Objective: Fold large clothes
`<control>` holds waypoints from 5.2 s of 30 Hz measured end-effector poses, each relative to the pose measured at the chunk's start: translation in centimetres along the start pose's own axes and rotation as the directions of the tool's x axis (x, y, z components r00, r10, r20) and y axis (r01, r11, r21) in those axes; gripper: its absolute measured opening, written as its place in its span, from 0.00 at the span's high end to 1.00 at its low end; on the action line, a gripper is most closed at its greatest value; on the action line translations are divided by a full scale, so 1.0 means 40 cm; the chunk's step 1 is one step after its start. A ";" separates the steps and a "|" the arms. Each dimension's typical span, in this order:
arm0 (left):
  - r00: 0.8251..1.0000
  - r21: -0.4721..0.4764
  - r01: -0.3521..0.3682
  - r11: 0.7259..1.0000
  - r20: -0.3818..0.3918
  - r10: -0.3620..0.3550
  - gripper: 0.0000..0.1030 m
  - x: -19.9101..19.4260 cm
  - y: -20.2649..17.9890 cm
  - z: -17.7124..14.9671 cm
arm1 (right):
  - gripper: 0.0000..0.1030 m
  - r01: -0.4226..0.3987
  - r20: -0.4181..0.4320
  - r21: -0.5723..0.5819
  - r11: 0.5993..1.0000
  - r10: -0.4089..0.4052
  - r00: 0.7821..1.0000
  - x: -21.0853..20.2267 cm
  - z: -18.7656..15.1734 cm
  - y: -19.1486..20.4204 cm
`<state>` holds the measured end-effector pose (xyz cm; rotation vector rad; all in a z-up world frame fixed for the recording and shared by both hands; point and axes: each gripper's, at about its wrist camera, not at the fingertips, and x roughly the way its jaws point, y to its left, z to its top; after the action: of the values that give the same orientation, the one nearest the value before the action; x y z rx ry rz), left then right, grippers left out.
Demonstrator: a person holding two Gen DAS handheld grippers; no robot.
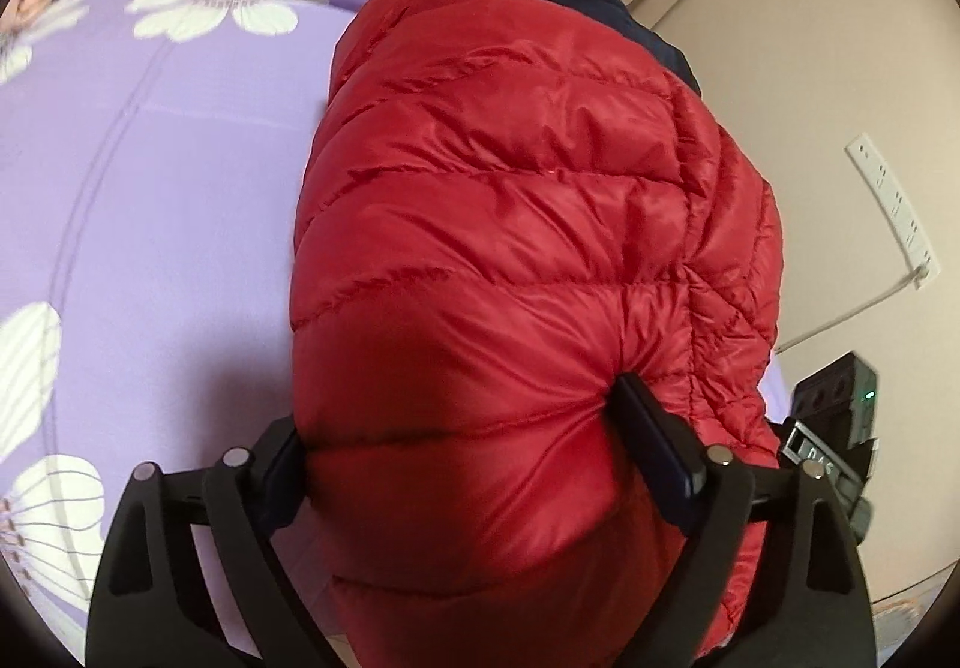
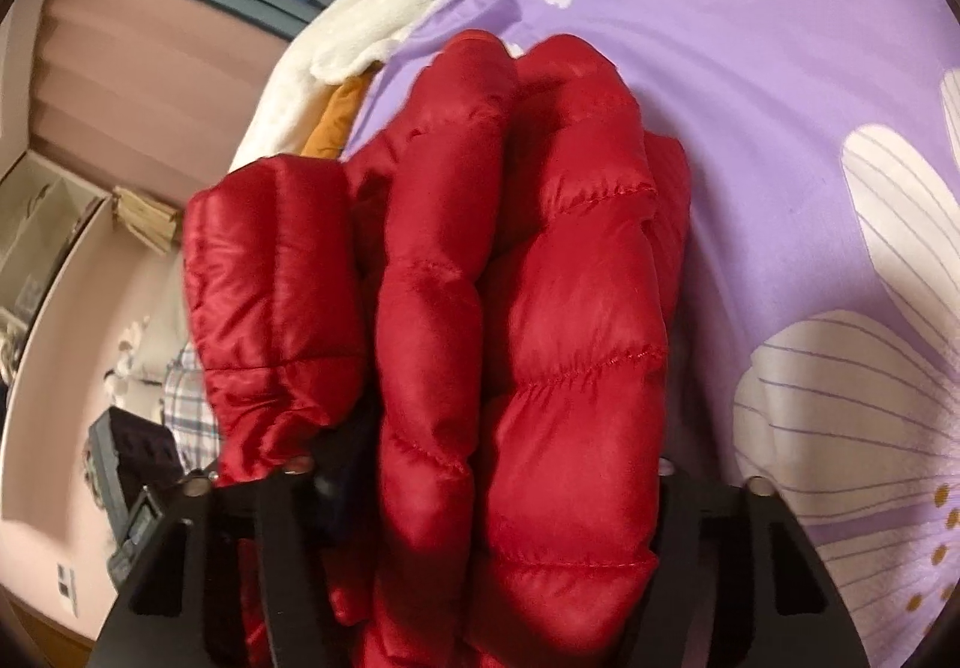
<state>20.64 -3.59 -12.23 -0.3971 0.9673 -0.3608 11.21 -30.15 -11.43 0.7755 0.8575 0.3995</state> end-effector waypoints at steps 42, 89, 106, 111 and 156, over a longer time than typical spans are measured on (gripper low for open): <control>0.987 0.058 -0.109 0.992 0.126 0.101 0.16 -0.217 -0.031 -0.104 | 0.57 -0.136 0.025 -0.193 0.972 0.143 0.989 -0.021 -0.011 0.119; 0.963 -0.121 -0.154 0.981 0.205 0.176 0.16 -0.386 0.133 -0.185 | 0.57 -0.203 -0.143 -0.360 0.910 0.162 0.976 0.173 0.001 0.292; 0.953 -0.226 -0.172 0.959 0.207 0.220 0.16 -0.396 0.275 -0.167 | 0.57 -0.221 -0.234 -0.401 0.889 0.134 0.963 0.275 -0.049 0.387; 0.952 -0.244 -0.174 0.954 0.206 0.226 0.16 -0.394 0.301 -0.150 | 0.57 -0.219 -0.243 -0.407 0.887 0.126 0.962 0.309 -0.046 0.406; 0.949 -0.182 -0.206 0.962 0.205 0.241 0.12 -0.248 0.359 -0.004 | 0.51 -0.106 -0.171 -0.342 0.934 0.049 0.984 0.450 0.053 0.346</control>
<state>17.03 13.50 -12.07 -0.4565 0.8102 -0.0295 23.61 -11.08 -9.63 0.4507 0.8760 0.6728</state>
